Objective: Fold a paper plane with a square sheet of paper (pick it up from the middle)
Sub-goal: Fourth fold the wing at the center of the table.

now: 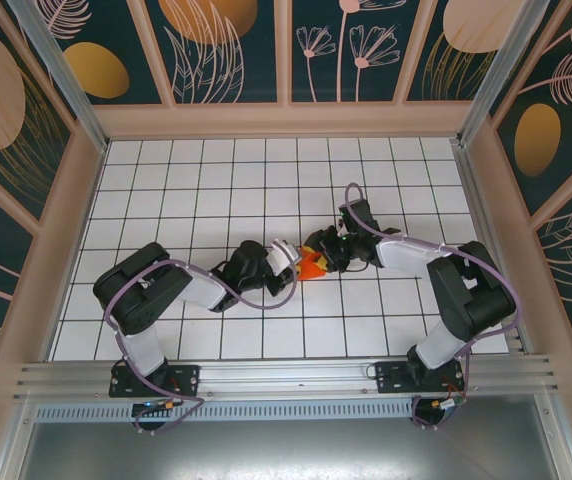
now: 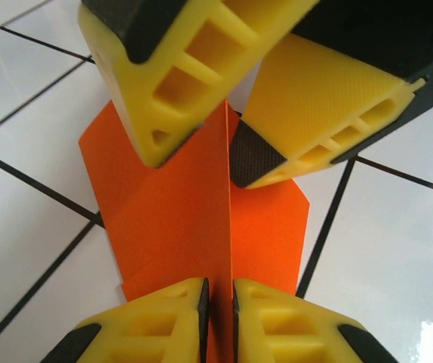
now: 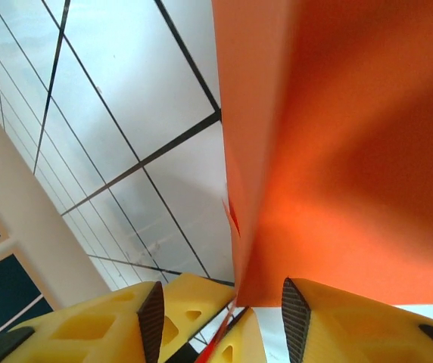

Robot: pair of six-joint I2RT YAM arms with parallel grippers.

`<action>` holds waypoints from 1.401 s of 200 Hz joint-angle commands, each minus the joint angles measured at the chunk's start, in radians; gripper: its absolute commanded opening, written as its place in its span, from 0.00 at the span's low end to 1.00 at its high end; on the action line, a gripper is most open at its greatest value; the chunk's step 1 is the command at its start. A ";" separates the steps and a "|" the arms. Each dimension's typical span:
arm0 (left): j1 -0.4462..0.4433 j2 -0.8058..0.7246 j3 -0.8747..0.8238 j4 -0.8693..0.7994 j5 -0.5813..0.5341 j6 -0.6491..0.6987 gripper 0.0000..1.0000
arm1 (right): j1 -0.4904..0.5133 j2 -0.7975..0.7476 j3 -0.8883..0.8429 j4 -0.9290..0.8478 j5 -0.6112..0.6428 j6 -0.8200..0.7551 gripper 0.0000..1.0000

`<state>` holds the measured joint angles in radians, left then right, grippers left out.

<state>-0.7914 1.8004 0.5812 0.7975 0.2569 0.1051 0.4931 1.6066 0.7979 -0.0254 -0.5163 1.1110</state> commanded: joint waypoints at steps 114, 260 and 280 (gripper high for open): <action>-0.003 0.018 0.154 -0.280 0.133 -0.505 0.10 | -0.056 -0.315 -0.236 0.118 0.122 -0.280 0.59; -0.003 0.074 0.237 -0.369 0.173 -0.910 0.06 | -0.019 -0.110 -0.216 0.245 0.050 -0.321 0.50; -0.003 0.076 0.220 -0.331 0.176 -0.940 0.07 | -0.018 -0.080 -0.202 0.235 0.056 -0.319 0.49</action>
<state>-0.7914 1.8618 0.8127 0.4366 0.4152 -0.7757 0.4679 1.4944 0.5560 0.1822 -0.4500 0.8131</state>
